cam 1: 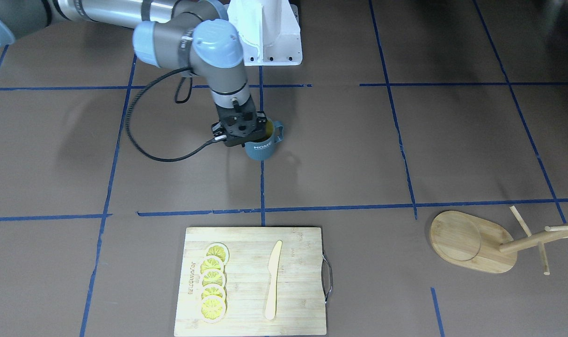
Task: Hang cup on storage rack
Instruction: 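Carry the mug toward the table center and set it down upright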
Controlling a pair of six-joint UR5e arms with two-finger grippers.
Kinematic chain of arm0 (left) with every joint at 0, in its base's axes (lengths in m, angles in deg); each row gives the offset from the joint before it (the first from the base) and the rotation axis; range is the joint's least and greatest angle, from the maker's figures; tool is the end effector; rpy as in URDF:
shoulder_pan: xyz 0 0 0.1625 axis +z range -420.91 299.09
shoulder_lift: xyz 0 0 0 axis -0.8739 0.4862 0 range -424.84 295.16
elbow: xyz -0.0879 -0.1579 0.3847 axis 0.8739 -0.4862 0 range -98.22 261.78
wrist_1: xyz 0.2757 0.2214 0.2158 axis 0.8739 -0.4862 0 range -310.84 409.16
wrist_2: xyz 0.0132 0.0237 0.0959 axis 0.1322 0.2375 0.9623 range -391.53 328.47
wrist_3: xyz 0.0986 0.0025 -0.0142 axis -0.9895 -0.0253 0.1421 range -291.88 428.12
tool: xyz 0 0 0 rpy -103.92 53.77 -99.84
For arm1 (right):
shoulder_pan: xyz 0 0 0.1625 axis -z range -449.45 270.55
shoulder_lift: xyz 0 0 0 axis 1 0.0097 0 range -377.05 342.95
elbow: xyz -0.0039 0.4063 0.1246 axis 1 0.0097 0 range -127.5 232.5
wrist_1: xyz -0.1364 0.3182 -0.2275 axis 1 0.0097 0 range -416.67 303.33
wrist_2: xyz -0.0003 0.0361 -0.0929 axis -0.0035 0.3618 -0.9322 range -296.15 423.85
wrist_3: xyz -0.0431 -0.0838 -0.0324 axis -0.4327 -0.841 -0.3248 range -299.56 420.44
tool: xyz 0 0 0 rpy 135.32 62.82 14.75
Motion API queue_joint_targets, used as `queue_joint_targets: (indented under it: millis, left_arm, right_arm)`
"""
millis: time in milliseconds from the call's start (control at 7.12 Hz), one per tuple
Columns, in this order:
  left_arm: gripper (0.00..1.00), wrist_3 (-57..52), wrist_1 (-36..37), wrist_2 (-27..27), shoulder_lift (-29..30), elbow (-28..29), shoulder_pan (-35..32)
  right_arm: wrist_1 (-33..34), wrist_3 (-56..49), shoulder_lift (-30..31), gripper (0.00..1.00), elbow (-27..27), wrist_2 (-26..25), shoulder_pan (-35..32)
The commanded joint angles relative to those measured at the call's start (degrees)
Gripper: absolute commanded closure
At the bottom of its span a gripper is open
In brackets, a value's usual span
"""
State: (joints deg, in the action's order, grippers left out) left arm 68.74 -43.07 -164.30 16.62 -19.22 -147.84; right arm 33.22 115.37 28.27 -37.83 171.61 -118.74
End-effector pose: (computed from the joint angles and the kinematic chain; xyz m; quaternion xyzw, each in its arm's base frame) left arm -0.0422 -0.4369 0.6307 0.0263 0.3654 0.0347 0.9298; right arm -0.5722 -0.4389 0.1836 0.0812 -0.3968 -0.1051 0.9082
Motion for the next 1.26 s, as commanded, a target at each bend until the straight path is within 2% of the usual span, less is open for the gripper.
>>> queue_joint_targets:
  millis: [0, 140, 281, 561, 842, 982, 1123]
  left_arm:
    - [0.00, 0.0, 0.0, -0.8, -0.1, 0.0, 0.0]
    - [0.00, 0.0, 0.0, -0.8, -0.1, 0.0, 0.0]
    - [0.00, 0.0, 0.0, -0.8, -0.1, 0.0, 0.0]
    - [0.00, 0.0, 0.0, -0.8, -0.1, 0.1, 0.0]
    - [0.00, 0.0, 0.0, -0.8, -0.1, 0.1, 0.0]
    - [0.00, 0.0, 0.0, -0.7, -0.1, 0.2, 0.0]
    - [0.00, -0.1, 0.0, -0.7, -0.1, 0.0, 0.0]
  right_arm:
    - [-0.3, 0.0, -0.7, 0.94, 1.4, -1.2, 1.8]
    - [-0.4, 0.7, -0.4, 0.35, 1.4, -1.2, 1.9]
    - [-0.5, 0.8, -0.2, 0.00, 1.2, -1.1, 1.9]
    - [0.2, 0.8, -1.0, 0.00, -0.8, -0.3, 0.7]
    - [8.2, 0.5, -0.8, 0.00, -9.6, 4.6, -4.5]
    - [10.6, -0.3, -0.6, 0.00, -10.5, 6.3, -9.1]
    - [10.8, -4.4, 1.5, 0.00, -10.2, 10.3, -14.7]
